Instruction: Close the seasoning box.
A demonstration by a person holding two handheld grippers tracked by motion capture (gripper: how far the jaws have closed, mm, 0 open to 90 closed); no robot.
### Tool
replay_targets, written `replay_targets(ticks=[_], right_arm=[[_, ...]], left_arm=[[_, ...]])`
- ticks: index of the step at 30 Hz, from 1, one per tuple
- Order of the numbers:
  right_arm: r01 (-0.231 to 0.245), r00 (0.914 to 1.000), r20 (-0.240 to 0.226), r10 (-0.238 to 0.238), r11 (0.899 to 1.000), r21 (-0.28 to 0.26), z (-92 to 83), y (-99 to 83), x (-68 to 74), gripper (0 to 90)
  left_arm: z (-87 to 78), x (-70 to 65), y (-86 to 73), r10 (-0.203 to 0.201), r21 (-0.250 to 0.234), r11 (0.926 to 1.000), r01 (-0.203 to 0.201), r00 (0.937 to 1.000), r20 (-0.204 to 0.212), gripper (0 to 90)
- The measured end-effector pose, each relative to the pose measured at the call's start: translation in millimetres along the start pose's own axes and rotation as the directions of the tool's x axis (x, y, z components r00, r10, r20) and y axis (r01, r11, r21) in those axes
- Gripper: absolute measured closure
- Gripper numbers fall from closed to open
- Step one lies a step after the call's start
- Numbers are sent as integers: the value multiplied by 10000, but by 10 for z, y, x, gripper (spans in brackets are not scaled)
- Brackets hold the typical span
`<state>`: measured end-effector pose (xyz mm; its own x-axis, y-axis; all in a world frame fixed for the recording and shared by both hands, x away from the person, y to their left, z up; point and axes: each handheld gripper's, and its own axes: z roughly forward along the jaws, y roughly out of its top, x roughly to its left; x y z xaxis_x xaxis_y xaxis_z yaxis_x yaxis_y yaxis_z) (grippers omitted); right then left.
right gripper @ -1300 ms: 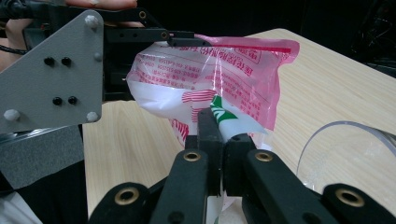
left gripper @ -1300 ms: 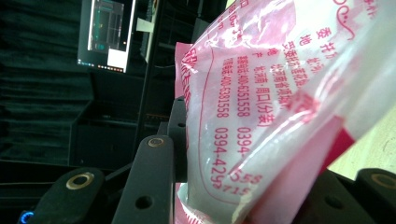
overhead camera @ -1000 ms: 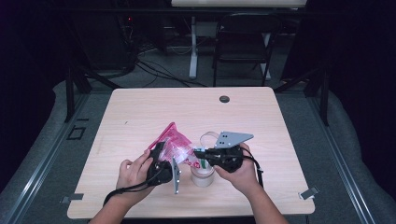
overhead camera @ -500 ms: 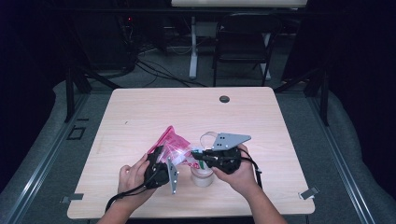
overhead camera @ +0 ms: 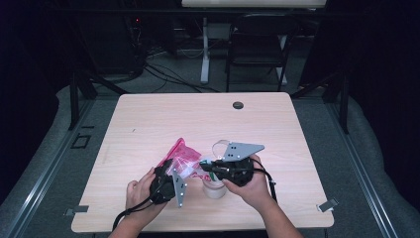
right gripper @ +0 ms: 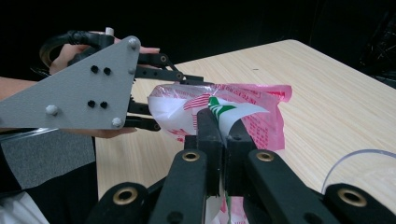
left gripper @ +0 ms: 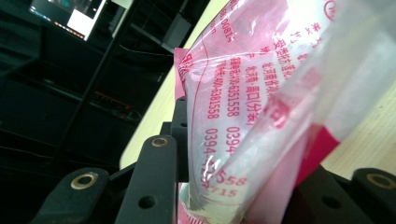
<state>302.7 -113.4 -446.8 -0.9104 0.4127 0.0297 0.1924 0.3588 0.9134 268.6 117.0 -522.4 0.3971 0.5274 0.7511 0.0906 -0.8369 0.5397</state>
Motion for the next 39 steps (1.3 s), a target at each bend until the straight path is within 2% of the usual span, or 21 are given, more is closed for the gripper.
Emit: replay_targets(ticks=[2, 4, 8, 10, 21, 25, 30, 32, 38, 39], right_arm=[[2, 10000, -33, -2, 10000, -10, 5, 3, 6, 882], [1, 9999, -108, -1, 10000, -22, 12, 7, 17, 879], [105, 9998, -171, -104, 9999, 30, 29, 21, 47, 876], [114, 9997, -220, -113, 9999, 32, 35, 24, 60, 873], [142, 9996, -228, -141, 9999, 78, 61, 24, 73, 847], [122, 9995, -277, -120, 9999, 64, 67, 26, 76, 827], [82, 9995, -294, -80, 10000, 48, 66, 32, 75, 754], [-18, 9995, -309, 16, 10000, -72, 59, 34, 74, 730], [-224, 9996, -178, 216, 9987, -448, 27, 50, 53, 604], [-257, 9996, -136, 250, 9983, -522, 22, 52, 49, 590]], left_arm=[[6, -5, -17, -277, -24, 9996, 277, 9994, 205, 726], [8, -14, -42, -695, -9, 9976, 697, 9959, 572, 727], [18, -17, -67, -940, 119, 9956, 933, 9917, 880, 729], [22, -11, -75, -1174, 150, 9931, 1164, 9875, 1053, 731], [62, -34, -102, -1425, 207, 9898, 1410, 9786, 1483, 733], [73, -40, -106, -1459, 205, 9893, 1445, 9774, 1527, 733], [81, -53, -103, -1489, 220, 9888, 1473, 9751, 1645, 734], [94, -52, -111, -1621, 188, 9867, 1613, 9712, 1746, 734], [158, -45, -158, -2138, 414, 9768, 2100, 9486, 2333, 736], [174, -44, -174, -2283, 451, 9735, 2241, 9421, 2455, 736]])
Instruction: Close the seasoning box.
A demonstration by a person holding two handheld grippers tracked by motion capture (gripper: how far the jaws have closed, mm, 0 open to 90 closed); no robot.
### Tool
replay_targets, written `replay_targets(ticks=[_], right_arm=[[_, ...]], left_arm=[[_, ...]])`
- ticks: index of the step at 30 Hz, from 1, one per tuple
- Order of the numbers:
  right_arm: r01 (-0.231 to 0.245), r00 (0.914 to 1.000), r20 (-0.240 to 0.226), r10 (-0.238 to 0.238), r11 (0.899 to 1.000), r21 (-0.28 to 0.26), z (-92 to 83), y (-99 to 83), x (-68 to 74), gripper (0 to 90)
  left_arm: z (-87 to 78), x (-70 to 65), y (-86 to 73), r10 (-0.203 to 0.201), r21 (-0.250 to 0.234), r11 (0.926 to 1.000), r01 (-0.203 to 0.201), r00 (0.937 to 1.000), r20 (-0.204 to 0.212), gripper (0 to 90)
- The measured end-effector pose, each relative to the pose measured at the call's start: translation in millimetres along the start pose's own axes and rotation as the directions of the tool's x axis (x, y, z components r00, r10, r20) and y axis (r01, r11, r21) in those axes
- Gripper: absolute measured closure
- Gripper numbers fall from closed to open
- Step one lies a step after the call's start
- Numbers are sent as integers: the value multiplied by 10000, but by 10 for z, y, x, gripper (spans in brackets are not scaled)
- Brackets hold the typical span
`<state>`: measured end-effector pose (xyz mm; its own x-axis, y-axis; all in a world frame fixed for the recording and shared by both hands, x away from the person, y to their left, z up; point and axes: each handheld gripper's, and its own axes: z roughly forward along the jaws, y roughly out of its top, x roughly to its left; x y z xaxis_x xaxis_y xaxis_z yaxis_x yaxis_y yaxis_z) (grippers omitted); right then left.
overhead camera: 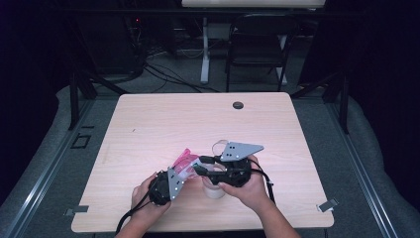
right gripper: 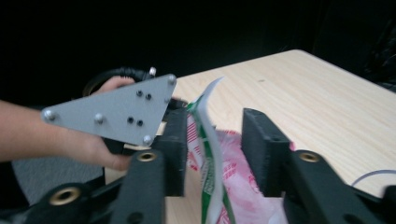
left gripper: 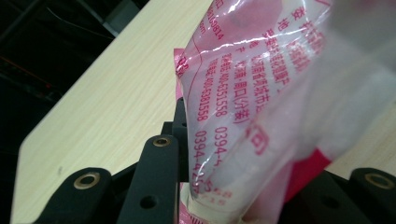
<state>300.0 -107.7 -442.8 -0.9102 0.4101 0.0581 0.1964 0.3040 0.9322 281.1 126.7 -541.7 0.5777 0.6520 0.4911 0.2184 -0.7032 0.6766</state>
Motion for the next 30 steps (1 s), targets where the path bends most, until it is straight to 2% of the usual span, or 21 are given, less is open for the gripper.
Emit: replay_targets(ticks=[5, 9, 12, 13, 15, 20, 22, 30], right_arm=[[-184, 9998, 75, 187, 9992, -341, -43, 11, -28, 542], [-256, 9993, 269, 271, 9983, -523, -70, 14, -44, 524], [-254, 9989, 385, 275, 9981, -553, -89, 16, -60, 524], [-265, 9988, 406, 288, 9980, -568, -93, 16, -62, 524], [-311, 9984, 445, 338, 9977, -596, -102, 16, -70, 524], [-387, 9974, 574, 427, 9969, -691, -130, 14, -96, 525], [-496, 9964, 648, 550, 9953, -833, -149, 12, -110, 527], [-679, 9930, 888, 779, 9915, -1111, -193, 6, -151, 527]], left_arm=[[35, 51, -40, -578, 63, 9983, 575, 9972, 475, 739], [55, 99, -73, -1076, 50, 9942, 1076, 9904, 865, 744], [70, 129, -94, -1474, 19, 9889, 1483, 9815, 1222, 748], [78, 142, -103, -1628, -8, 9864, 1645, 9768, 1394, 749], [86, 154, -111, -1754, 30, 9842, 1770, 9726, 1529, 751], [126, 208, -156, -2539, 122, 9663, 2569, 9453, 2050, 753], [134, 235, -174, -2842, 123, 9573, 2890, 9318, 2257, 754], [126, 322, -206, -3318, 35, 9405, 3399, 9156, 2270, 755]])
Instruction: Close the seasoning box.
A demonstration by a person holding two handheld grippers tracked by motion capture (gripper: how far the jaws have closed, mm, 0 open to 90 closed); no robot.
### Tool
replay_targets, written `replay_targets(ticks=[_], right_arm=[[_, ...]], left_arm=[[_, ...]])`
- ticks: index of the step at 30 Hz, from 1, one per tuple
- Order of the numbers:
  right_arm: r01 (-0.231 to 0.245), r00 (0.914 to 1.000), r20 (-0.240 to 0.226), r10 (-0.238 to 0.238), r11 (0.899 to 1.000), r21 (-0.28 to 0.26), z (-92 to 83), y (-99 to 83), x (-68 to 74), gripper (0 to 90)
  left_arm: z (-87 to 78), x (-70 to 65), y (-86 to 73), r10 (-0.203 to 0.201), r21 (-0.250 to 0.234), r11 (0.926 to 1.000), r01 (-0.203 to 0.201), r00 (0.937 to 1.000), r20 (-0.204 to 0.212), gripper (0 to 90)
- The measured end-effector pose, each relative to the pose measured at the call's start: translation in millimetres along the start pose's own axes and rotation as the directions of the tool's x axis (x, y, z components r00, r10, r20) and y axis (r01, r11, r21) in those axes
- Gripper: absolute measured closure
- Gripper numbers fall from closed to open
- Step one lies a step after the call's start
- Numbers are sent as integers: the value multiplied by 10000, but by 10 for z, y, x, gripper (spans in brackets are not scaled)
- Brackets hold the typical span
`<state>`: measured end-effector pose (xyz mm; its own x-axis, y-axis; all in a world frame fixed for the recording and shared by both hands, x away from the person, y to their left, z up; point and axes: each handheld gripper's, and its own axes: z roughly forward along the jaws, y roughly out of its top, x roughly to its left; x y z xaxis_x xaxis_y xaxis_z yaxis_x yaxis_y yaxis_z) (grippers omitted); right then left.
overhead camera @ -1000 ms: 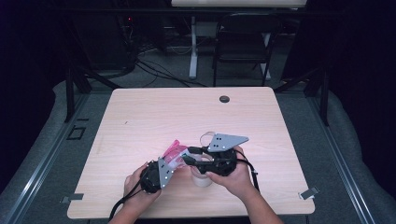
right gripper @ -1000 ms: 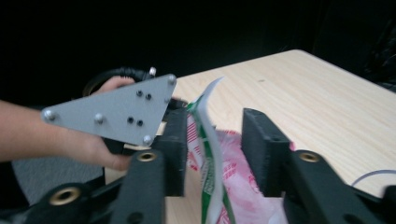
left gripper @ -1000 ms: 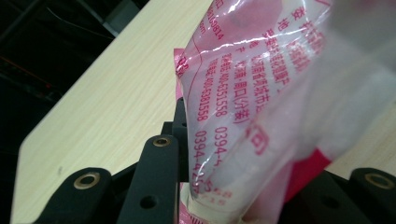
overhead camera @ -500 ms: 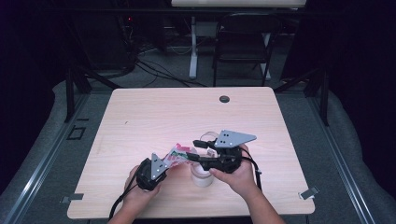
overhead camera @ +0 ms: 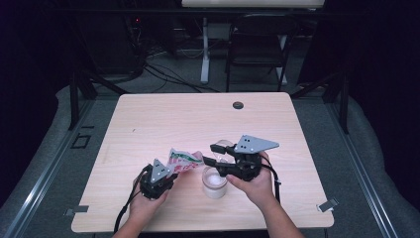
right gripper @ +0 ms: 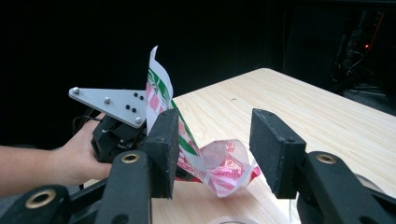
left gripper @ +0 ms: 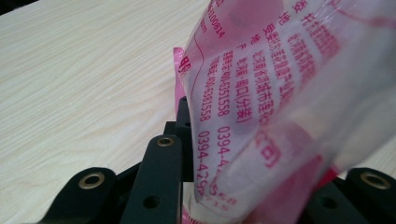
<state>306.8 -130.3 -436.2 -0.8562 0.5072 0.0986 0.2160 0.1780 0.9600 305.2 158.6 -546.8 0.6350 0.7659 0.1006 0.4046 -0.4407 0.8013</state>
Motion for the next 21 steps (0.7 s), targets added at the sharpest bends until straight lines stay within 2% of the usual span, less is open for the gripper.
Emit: replay_targets(ticks=[6, 8, 12, 14, 16, 21], right_arm=[[-54, 9999, 120, 55, 9999, -94, -37, 10, -27, 527], [-111, 9998, 163, 114, 9998, -142, -55, 12, -41, 528], [-159, 9995, 257, 164, 9997, -198, -70, 11, -57, 528], [-138, 9995, 291, 144, 9997, -211, -76, 12, -63, 528], [-154, 9994, 300, 161, 9996, -222, -77, 9, -67, 528], [-184, 9993, 327, 189, 9997, -157, -66, -1, -75, 528]], left_arm=[[-63, 106, -1, -471, -222, 9987, 466, 9986, -231, 756], [-120, 198, -6, -935, -419, 9949, 920, 9949, -368, 756], [-204, 335, -24, -1373, -579, 9893, 1337, 9886, -614, 755], [-219, 358, -28, -1421, -596, 9886, 1382, 9875, -683, 755], [-284, 456, -44, -1584, -638, 9862, 1526, 9825, -980, 755], [-362, 606, -90, -2049, -753, 9776, 1964, 9701, -1304, 754]])
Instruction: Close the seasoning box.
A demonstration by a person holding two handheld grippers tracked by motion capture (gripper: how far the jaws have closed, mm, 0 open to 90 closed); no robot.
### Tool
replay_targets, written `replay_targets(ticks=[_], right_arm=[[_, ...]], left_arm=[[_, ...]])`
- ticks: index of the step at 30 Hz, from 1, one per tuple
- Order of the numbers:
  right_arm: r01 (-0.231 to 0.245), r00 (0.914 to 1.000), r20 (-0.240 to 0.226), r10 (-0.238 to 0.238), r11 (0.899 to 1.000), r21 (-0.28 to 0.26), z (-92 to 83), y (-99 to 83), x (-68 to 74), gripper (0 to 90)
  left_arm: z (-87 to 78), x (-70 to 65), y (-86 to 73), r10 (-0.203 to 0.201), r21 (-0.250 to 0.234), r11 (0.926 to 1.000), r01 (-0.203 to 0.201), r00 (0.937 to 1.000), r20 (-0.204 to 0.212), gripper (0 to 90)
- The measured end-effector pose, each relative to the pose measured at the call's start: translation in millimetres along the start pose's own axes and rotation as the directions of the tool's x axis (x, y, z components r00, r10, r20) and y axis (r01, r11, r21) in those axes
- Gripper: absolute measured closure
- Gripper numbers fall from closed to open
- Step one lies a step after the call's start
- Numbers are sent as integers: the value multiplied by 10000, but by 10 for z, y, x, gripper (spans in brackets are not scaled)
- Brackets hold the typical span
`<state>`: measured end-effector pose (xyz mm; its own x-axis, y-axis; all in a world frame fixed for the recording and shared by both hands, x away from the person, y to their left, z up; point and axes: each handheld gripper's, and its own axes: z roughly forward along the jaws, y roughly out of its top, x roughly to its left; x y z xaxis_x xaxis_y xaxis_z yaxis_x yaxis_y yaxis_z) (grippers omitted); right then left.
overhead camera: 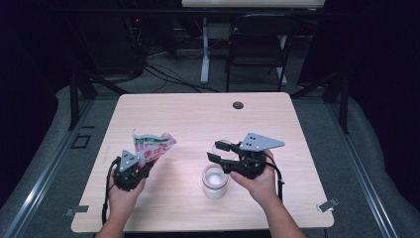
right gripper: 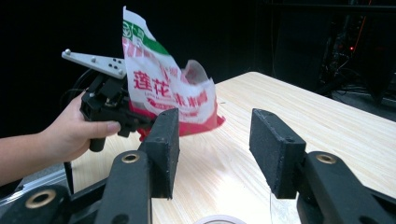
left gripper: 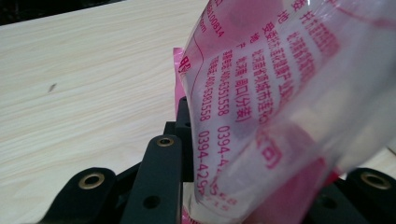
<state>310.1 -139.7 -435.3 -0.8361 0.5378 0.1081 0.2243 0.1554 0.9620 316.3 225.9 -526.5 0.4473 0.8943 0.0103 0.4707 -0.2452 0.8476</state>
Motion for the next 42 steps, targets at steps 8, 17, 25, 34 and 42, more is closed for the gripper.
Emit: replay_targets(ticks=[8, 17, 25, 34, 42], right_arm=[[57, 10000, 63, -58, 9999, 93, 16, -12, -1, 527], [85, 9999, 98, -86, 9999, 146, 22, -18, -3, 527], [79, 9999, 141, -81, 9998, 169, 21, -24, -13, 527], [41, 9999, 133, -44, 9997, 221, 32, -37, -17, 527], [-49, 9999, 129, 46, 9998, 201, 41, -46, -21, 525]], left_arm=[[-35, 206, -40, -337, 150, 9993, 355, 9934, -1095, 753], [32, 425, -142, -950, 514, 9930, 1062, 9782, -1848, 752], [79, 573, -228, -1699, 749, 9786, 1918, 9577, -2323, 752], [99, 665, -290, -2412, 947, 9572, 2736, 9344, -2622, 747], [109, 718, -344, -2944, 989, 9382, 3318, 9149, -2761, 730]])
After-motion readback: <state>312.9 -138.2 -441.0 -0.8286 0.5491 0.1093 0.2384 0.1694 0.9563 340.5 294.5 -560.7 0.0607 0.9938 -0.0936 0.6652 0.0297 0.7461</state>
